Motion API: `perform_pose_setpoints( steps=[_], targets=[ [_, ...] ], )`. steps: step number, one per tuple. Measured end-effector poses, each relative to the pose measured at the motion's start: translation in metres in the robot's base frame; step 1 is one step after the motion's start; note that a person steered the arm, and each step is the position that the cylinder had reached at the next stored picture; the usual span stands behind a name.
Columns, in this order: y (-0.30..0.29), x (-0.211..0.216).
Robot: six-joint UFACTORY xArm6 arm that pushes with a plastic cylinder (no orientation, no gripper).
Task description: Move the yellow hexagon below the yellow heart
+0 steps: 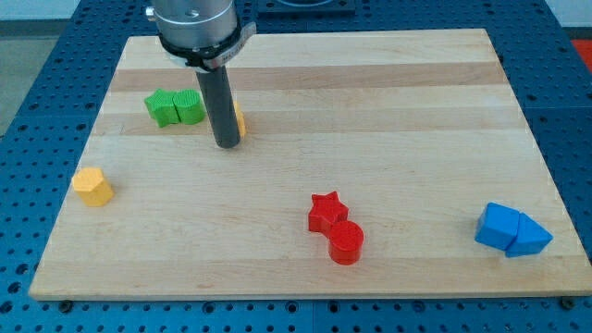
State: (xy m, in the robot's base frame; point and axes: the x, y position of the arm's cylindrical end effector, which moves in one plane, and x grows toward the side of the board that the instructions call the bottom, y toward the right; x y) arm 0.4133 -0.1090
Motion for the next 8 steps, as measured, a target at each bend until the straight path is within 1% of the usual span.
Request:
perform_pose_setpoints(
  steps=[1, 2, 3, 4, 5, 6, 8],
  targets=[
    [0.0, -0.019],
    [0.0, -0.024],
    [-0.005, 0.022],
    [-0.063, 0.103],
    [-0.176, 0.114],
    [-0.195, 0.112],
    [-0.196, 0.096]
  ],
)
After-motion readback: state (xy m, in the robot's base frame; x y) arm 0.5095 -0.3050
